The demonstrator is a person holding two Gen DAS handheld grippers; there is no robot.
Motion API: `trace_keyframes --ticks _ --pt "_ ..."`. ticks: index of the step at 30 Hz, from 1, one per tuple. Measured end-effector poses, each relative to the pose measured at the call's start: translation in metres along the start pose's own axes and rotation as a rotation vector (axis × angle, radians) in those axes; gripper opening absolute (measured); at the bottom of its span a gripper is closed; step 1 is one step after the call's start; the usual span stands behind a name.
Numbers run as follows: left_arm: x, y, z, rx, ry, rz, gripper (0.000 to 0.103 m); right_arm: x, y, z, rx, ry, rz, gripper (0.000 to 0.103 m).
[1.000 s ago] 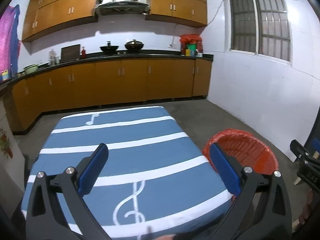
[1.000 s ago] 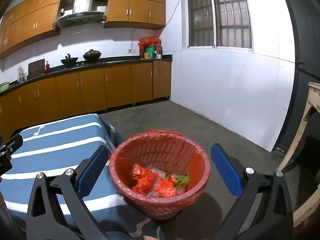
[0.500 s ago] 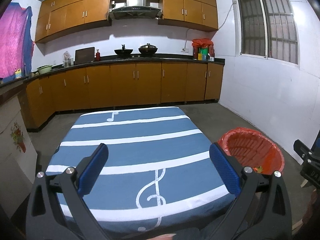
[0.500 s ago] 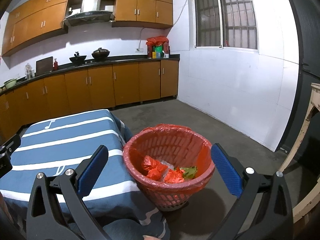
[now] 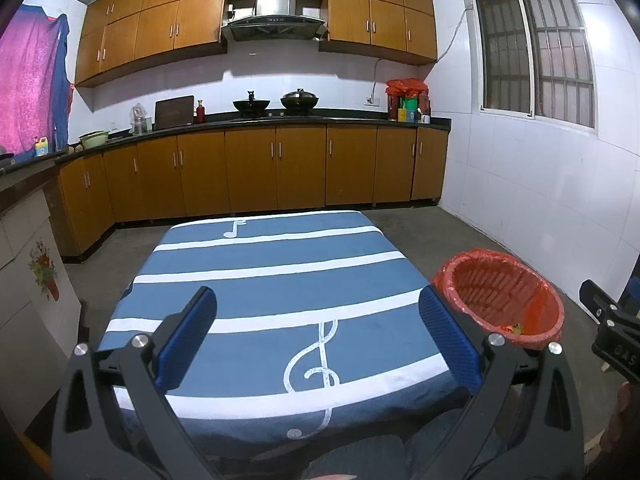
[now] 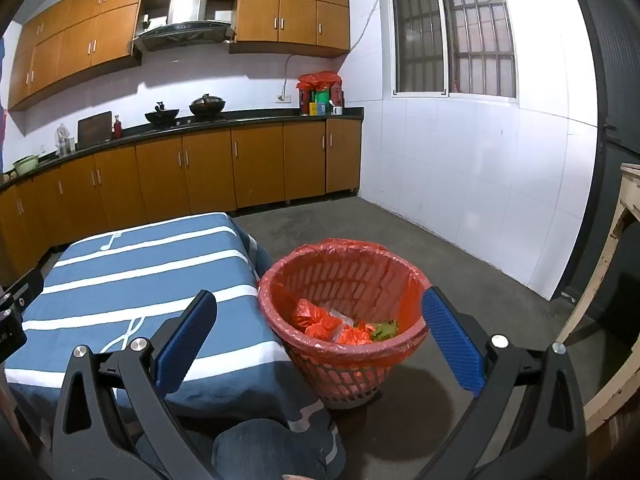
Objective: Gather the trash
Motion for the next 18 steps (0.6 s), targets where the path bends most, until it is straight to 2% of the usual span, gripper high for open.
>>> trace_keyframes --ticks 18 --pt "0.008 0.000 -0.020 0.010 -0.005 -0.009 0.099 0.004 -0.001 -0.009 -0.004 -0.005 0.001 0.101"
Point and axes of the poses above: each gripper's, at about its wrist camera, not at the fingertips, and z roughly the way its jaws point, y to its left, x to its underside, the point moved 9 cm from there along z, roughly the way its jaws point, and after that the axes turned 8 degrees about z, right-handed, at the moved point
